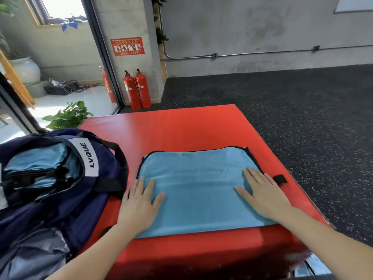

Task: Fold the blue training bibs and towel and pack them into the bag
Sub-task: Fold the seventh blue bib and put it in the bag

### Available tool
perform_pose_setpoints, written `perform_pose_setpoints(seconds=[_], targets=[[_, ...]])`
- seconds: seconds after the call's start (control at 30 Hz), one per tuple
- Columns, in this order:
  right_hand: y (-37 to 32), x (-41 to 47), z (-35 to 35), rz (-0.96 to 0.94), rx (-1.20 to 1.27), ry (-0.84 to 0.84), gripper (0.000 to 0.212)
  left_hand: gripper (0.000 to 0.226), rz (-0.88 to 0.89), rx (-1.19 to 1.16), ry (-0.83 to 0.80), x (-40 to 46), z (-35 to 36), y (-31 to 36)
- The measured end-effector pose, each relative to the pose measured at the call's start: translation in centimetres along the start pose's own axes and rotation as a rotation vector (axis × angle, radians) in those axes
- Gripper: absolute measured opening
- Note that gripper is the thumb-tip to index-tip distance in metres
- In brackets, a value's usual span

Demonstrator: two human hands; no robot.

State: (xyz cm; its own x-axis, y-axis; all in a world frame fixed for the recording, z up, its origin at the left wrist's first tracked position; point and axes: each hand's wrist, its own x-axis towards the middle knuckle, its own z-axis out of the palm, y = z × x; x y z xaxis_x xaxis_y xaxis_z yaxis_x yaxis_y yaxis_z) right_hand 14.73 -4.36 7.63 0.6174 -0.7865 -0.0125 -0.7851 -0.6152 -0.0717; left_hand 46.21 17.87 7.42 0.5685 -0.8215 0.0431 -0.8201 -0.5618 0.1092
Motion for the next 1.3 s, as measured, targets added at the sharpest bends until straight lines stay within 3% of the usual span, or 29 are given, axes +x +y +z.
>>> perform_pose_setpoints(seconds=[0.13,0.23,0.4,0.5,0.57,0.67,0.77,0.87,0.97,1.1,1.2,1.3], targets=[[-0.5,-0.4,-0.4,0.017,0.006,-0.015,0.089,0.085,-0.039,-0.028,-0.032,0.2,-0.3,-0.3],[-0.6,-0.4,-0.8,0.024,-0.001,-0.018,0.09,0.081,-0.038,-0.03,-0.026,0.0,-0.5,0.0],[-1.4,-1.4,-1.3,-0.03,-0.012,0.03,0.104,0.1,0.01,-0.019,0.024,-2.1,-1.6,1.3],[-2.2,-2.2,-1.4,-0.091,-0.061,0.049,0.126,0.103,0.018,-0.032,-0.001,-4.9,-2.0,3.0],[-2.4,-2.6,-1.3,-0.125,-0.086,0.032,0.129,0.1,0.002,-0.02,-0.039,-7.1,-2.1,4.7],[-2.4,-3.1,-0.9,-0.137,-0.025,-0.011,0.108,0.085,-0.071,-0.045,-0.113,-10.7,-1.9,7.0],[-2.5,-2.9,-0.6,-0.105,0.015,-0.053,0.088,0.087,-0.12,-0.052,-0.159,-11.9,-1.3,7.2],[-2.7,-2.2,-0.3,-0.08,0.012,-0.053,0.086,0.102,-0.119,-0.046,-0.161,-10.7,-0.8,6.2],[-2.9,-1.5,-0.1,-0.03,0.016,-0.04,0.084,0.092,-0.087,-0.041,-0.124,-8.4,-0.7,5.7],[-3.0,-0.1,-0.4,0.069,0.03,-0.034,0.081,0.103,-0.017,-0.03,-0.133,-4.2,-0.9,5.0],[-2.6,1.1,-1.5,0.086,-0.012,-0.043,0.08,0.079,0.019,-0.058,-0.138,-0.3,-0.8,4.4],[-1.9,1.8,-2.5,0.081,-0.079,-0.009,0.074,0.075,0.059,-0.075,-0.141,4.0,-0.5,3.6]])
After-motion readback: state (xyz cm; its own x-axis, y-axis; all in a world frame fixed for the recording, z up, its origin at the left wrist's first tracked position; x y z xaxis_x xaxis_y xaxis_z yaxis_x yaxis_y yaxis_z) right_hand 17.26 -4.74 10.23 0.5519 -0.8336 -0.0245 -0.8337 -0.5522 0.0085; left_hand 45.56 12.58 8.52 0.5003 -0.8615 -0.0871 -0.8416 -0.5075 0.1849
